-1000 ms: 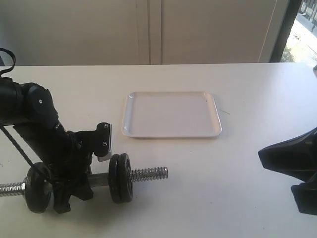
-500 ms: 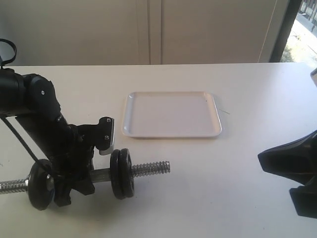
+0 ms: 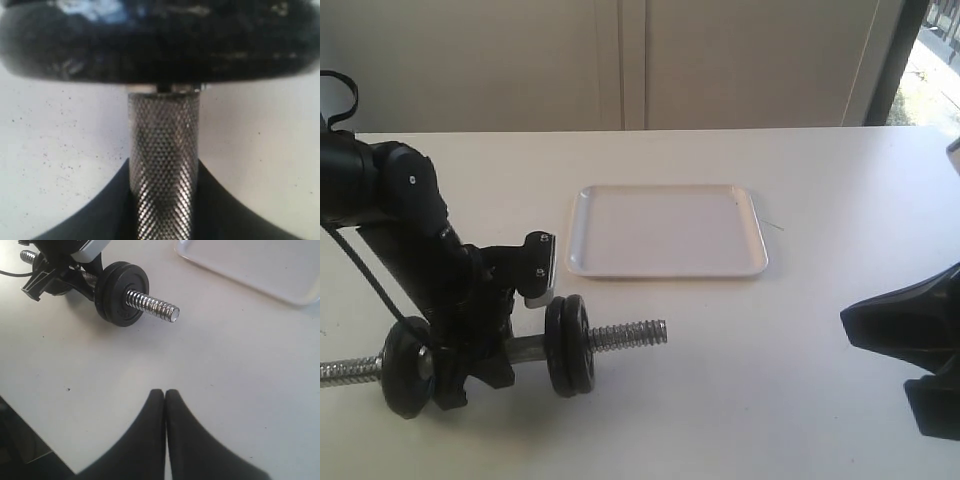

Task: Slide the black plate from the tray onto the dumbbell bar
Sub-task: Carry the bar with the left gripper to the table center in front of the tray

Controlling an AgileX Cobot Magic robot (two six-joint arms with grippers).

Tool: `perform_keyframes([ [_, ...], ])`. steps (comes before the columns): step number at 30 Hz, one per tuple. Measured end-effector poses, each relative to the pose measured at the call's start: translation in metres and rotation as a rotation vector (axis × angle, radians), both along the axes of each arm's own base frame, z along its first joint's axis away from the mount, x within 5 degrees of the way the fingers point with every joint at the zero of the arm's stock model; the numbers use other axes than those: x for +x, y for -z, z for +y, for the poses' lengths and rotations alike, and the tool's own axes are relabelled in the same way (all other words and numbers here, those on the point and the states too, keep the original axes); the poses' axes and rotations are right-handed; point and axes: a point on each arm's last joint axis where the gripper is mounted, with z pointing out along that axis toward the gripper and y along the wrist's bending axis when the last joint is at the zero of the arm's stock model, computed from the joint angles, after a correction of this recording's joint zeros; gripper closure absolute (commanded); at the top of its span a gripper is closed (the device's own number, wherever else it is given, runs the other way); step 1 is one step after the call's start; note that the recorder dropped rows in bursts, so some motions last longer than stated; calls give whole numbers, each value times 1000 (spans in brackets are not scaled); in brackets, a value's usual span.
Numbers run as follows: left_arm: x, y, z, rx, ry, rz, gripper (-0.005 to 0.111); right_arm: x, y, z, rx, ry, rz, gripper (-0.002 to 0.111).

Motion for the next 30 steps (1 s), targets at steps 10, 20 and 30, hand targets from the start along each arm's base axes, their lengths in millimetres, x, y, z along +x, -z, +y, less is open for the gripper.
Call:
perform_keyframes([
  [10,4,-11,-30,-42,37,-58,106,0,0,0,-2,0,-1,108],
  [20,9,-2,-63,-35,99,-65,106,0,0,0,5,10,3,108],
  [30,21,-1,-105,-71,148,-103,107,1,0,0,6,17,1,108],
])
